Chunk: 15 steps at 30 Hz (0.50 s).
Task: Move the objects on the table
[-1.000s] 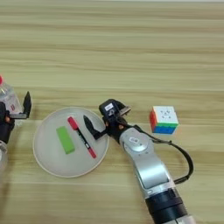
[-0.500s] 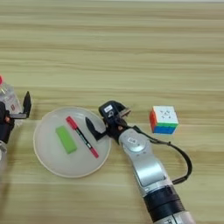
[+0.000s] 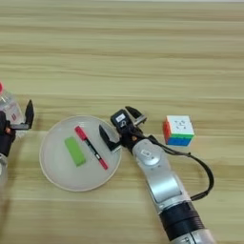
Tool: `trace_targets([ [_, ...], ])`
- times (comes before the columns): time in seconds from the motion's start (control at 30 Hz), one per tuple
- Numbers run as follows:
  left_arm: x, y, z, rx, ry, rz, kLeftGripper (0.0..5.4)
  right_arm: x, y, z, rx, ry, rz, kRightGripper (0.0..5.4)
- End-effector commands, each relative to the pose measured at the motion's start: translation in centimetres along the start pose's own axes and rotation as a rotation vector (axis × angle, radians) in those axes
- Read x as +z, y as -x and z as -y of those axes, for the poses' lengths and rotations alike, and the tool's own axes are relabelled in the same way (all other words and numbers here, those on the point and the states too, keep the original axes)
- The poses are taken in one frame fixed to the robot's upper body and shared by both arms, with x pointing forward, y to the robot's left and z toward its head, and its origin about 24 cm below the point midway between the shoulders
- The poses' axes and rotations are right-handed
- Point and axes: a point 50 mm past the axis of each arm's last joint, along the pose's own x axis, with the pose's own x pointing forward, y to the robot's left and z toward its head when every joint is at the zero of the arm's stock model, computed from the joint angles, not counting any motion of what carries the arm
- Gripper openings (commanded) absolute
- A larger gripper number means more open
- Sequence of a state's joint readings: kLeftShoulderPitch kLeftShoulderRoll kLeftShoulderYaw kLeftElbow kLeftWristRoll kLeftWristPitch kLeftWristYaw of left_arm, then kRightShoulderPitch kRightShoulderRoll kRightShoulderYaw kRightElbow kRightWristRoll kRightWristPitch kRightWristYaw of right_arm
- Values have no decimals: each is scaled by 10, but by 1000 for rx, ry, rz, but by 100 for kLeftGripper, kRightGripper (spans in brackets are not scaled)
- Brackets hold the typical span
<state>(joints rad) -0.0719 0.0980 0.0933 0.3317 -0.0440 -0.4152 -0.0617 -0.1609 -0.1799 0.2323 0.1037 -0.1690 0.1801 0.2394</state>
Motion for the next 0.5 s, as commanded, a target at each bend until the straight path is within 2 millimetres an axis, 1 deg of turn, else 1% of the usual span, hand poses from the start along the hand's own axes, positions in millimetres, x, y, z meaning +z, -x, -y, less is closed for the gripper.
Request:
trace_targets([
  [0.03,0,0,1,-8,-13,-11,540,-5,1,13,-60,44,-23,537],
  [0.2,-1,0,1,-8,-13,-12,540,-8,1,25,-124,95,-33,537],
  [0.37,-1,0,2,-8,-13,-11,540,-10,1,31,-165,127,-35,537],
  [0.5,0,0,2,-9,-13,-10,540,-8,2,38,-201,142,-20,537],
])
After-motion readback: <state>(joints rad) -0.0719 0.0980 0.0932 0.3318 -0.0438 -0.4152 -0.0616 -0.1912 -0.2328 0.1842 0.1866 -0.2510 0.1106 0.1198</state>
